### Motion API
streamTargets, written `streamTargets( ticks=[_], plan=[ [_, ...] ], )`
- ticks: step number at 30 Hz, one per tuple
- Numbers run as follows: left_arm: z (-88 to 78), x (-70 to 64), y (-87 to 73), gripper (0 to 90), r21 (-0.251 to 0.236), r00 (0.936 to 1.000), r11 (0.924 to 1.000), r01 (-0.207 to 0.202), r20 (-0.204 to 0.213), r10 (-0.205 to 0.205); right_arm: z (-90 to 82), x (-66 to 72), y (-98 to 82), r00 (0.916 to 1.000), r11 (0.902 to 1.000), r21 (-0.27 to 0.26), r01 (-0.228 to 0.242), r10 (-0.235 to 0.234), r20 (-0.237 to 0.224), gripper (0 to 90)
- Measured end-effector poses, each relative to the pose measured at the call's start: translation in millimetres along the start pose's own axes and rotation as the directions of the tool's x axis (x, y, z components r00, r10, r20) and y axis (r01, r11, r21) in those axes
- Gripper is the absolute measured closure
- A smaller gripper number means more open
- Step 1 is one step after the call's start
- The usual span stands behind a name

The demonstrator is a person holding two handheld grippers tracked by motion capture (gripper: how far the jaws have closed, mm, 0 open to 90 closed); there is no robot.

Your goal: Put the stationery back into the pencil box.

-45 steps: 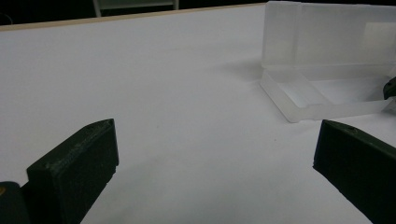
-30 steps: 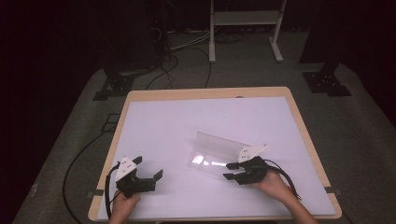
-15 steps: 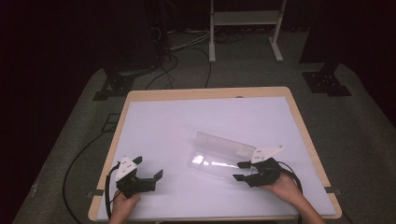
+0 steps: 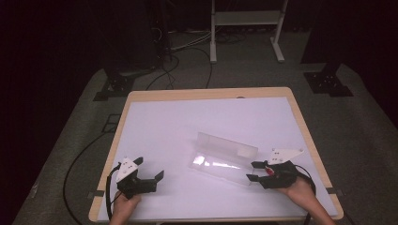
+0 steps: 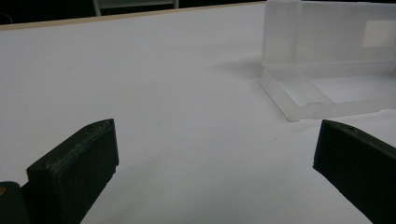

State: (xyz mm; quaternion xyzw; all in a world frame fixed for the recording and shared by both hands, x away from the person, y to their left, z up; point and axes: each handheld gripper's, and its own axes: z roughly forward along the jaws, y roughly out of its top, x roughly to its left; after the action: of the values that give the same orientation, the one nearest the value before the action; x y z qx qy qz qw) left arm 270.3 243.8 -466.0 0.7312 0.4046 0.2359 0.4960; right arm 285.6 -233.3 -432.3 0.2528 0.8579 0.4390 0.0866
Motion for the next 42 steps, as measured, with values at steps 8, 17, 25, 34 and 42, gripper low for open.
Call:
streamTargets(
  ticks=[8,17,25,34,42],
  plan=[
    [0.1,-0.3,0.0,0.0,0.001,1.0,1.0,-0.003,0.0,0.003,-15.3,-6.3,-13.4,0.9984,0.9992,-0.011,-0.038,0.039,0.042,46.9],
    [0.2,-0.4,0.0,0.0,0.002,1.0,1.0,-0.005,0.001,0.005,-26.4,-12.3,-28.6,0.9943,0.9976,-0.01,-0.069,0.07,0.081,48.6],
    [0.2,-0.4,0.0,0.0,0.003,1.0,1.0,-0.005,0.0,0.005,-37.4,-16.3,-44.0,0.9872,0.9948,-0.009,-0.101,0.101,0.123,52.4],
    [0.0,-0.4,-0.1,0.0,0.0,1.0,1.0,-0.004,0.0,0.004,-49.5,-16.4,-59.3,0.9775,0.9913,-0.012,-0.131,0.131,0.165,58.6],
    [0.1,-0.2,-0.1,0.0,0.001,1.0,1.0,-0.001,0.0,0.001,-56.5,-18.1,-74.0,0.9686,0.9879,0.002,-0.155,0.152,0.197,64.3]
  ],
)
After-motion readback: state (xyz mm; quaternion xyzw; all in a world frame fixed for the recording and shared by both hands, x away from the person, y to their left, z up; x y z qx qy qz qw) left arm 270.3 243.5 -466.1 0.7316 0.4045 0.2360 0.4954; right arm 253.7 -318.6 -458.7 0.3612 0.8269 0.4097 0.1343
